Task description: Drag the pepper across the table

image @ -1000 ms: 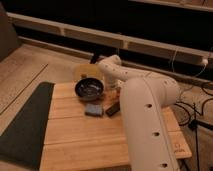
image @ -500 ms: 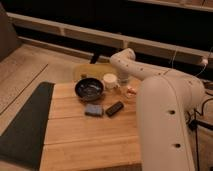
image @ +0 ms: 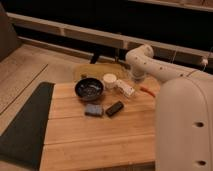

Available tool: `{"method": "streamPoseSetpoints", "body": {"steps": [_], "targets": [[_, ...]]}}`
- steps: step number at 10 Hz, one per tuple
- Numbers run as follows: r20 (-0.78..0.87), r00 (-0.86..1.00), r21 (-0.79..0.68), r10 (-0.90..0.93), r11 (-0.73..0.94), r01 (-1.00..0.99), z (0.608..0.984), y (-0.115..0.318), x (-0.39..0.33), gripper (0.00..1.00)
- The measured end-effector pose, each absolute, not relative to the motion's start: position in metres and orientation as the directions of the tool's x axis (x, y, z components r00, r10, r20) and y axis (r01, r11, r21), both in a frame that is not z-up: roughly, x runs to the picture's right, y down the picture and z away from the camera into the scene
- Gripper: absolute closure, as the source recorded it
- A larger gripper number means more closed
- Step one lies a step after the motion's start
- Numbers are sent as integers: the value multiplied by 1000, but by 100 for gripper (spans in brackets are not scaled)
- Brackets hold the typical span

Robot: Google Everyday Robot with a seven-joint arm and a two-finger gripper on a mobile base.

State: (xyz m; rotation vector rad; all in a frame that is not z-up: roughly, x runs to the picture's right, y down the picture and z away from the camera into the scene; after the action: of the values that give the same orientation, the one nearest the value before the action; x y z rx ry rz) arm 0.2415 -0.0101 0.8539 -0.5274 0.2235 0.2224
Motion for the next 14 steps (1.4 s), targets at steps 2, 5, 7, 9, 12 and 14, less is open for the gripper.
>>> {"method": "streamPoseSetpoints", "body": {"steps": [2,5,7,9,12,14], "targets": [[-325,926,-446,194,831,-331,834,-6,275,90],[-424,862,-392,278,801,-452,793,8,332,90],[-492,799,-345,347,764,-545,763,23,373,90],[-553,726,-294,408,720,-628,733,39,411,90],[-617,631,-223,470,664,-714,699,60,451,90],[-626,617,-214,477,656,-724,694,64,458,88]]}}
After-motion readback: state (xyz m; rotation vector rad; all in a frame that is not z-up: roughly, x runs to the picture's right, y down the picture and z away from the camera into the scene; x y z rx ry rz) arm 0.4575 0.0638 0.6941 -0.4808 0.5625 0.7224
